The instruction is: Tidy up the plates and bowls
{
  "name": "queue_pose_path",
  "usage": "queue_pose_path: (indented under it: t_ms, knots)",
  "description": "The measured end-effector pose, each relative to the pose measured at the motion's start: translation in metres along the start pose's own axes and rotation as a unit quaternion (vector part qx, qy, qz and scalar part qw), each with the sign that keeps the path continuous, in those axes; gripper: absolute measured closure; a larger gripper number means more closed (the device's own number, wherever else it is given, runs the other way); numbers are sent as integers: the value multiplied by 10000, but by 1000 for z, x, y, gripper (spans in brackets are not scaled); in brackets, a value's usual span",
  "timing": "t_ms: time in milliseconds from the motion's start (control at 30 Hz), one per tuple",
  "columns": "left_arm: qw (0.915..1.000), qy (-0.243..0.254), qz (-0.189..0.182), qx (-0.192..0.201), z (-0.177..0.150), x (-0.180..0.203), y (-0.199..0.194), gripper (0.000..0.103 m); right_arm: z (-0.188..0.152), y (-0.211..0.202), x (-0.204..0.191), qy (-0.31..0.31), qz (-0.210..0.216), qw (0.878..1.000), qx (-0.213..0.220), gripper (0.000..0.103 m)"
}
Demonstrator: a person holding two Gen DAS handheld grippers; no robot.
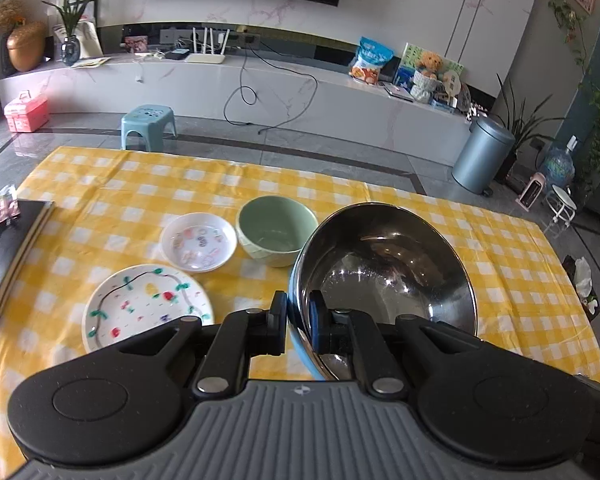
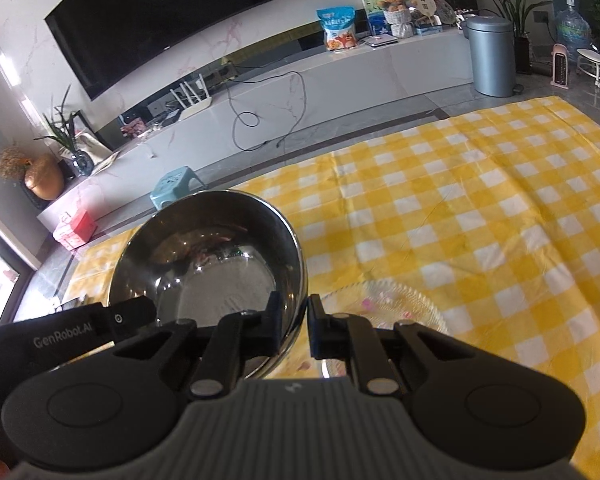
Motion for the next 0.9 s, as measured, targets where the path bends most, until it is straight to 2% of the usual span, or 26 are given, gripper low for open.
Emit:
queue_pose_path:
  t_ms: [433, 900]
  knots:
    - [9983, -540, 91, 183, -31, -56, -56, 91, -39, -49, -56, -383, 447, 9983, -48, 93]
    - [9949, -956, 308, -82, -71, -110, -77, 91, -88, -54, -91, -606, 862, 9921, -675, 93]
Point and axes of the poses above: each gripper's, at about its wrist camera, not at the fingertips, and y roughly the way its jaws point, x to its right, z to its top, the point moved 8 cm from there along y, roughly the way its jaws point, and after that the axes turned 11 degrees about z, right-handed, at the moved point
